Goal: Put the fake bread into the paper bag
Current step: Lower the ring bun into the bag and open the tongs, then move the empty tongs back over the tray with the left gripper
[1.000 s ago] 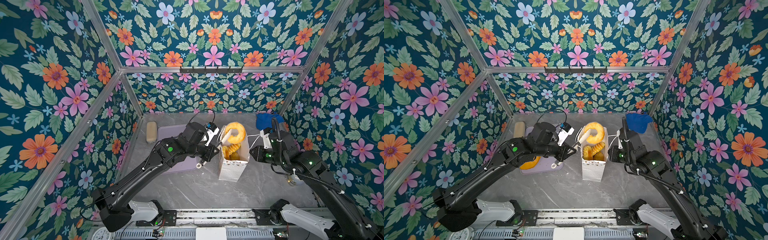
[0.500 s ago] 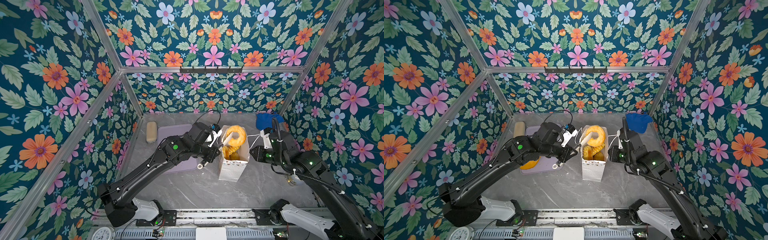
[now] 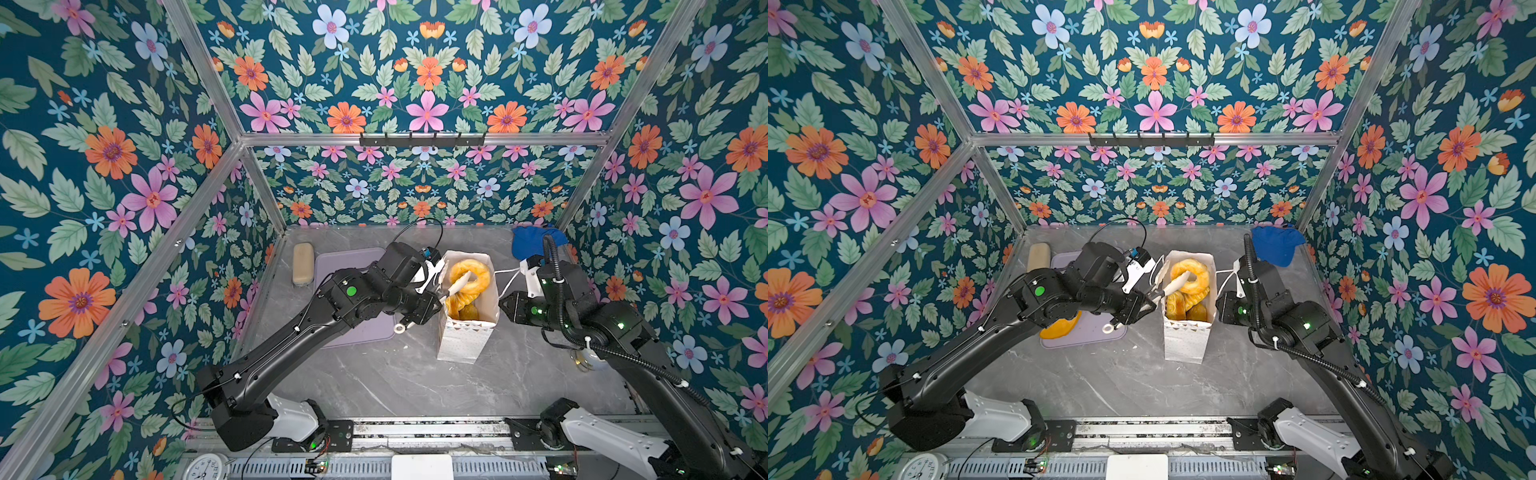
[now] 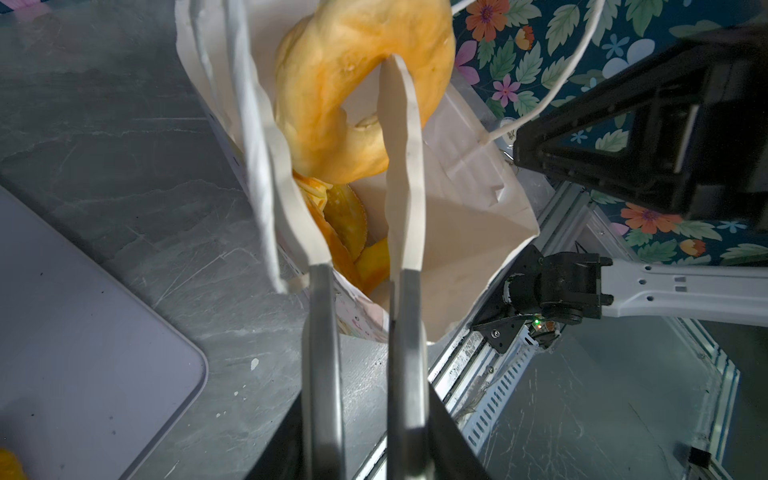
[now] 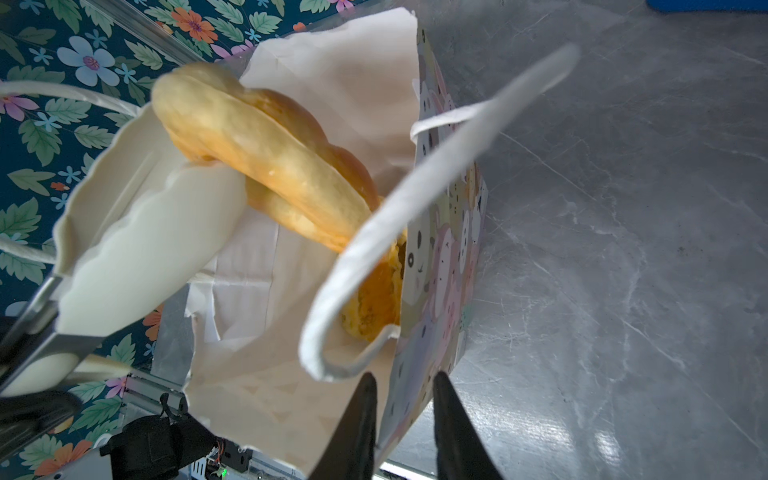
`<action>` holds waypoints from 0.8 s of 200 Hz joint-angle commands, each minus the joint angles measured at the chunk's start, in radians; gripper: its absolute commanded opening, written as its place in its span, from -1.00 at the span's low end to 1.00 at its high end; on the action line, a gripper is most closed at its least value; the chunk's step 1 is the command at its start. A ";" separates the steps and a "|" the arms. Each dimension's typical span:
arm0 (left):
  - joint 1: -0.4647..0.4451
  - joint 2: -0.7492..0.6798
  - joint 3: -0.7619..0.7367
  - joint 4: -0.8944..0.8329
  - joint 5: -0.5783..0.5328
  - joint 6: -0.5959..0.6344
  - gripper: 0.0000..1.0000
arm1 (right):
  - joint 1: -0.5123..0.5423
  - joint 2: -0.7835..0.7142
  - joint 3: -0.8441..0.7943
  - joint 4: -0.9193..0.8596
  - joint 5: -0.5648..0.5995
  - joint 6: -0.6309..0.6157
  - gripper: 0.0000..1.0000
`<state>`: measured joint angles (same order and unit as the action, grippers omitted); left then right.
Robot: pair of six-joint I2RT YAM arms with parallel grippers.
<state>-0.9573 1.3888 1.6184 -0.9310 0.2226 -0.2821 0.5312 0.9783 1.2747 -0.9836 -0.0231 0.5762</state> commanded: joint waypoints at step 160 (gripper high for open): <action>0.000 -0.016 0.161 0.119 -0.140 0.071 -0.34 | 0.000 0.003 0.013 0.000 0.003 0.007 -0.48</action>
<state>-0.9573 1.3800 1.7569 -0.9009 0.2043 -0.2501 0.5312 0.9840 1.2808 -0.9833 -0.0235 0.5762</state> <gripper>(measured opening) 0.331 0.262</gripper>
